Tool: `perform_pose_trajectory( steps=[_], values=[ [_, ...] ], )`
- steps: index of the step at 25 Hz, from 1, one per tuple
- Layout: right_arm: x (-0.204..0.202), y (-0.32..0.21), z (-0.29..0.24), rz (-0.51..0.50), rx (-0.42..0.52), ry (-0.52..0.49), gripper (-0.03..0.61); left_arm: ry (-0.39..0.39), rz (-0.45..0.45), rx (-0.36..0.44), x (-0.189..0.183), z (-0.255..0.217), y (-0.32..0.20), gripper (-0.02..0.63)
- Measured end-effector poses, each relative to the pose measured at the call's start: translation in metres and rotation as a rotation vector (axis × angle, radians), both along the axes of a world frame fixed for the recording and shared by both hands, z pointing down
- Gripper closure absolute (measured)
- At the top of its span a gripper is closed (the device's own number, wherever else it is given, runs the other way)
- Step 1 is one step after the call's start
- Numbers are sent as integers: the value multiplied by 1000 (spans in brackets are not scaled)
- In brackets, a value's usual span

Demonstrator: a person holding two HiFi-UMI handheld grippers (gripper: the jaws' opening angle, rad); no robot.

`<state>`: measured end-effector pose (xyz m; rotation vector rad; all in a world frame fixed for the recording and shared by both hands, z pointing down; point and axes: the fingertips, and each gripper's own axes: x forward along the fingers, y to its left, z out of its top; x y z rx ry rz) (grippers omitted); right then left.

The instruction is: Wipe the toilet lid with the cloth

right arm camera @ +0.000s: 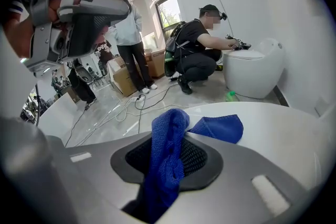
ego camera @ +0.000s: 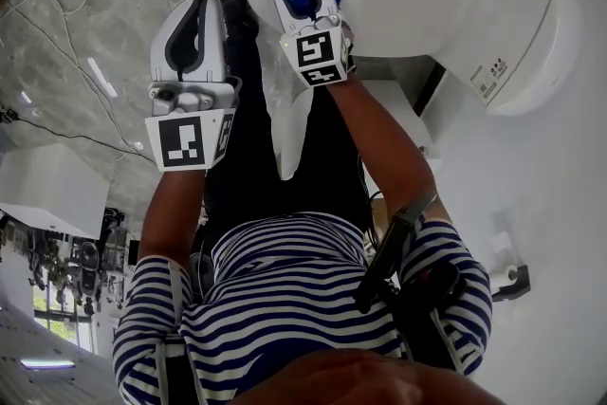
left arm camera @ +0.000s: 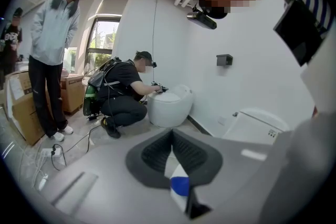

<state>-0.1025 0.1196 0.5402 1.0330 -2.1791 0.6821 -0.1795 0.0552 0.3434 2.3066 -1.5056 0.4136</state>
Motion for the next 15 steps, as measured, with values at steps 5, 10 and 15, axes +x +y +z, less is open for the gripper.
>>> perform_pose_trajectory(
  steps=[5,10,15],
  values=[
    [-38,5,5,-54,-11,-15,466,3,-23,2,-21,3,0,612],
    [-68,8,8,-95,-15,-33,466,5,-39,0,-35,5,2,612],
    [-95,10,10,-123,-16,-44,466,5,-47,-2,-49,8,3,612]
  ],
)
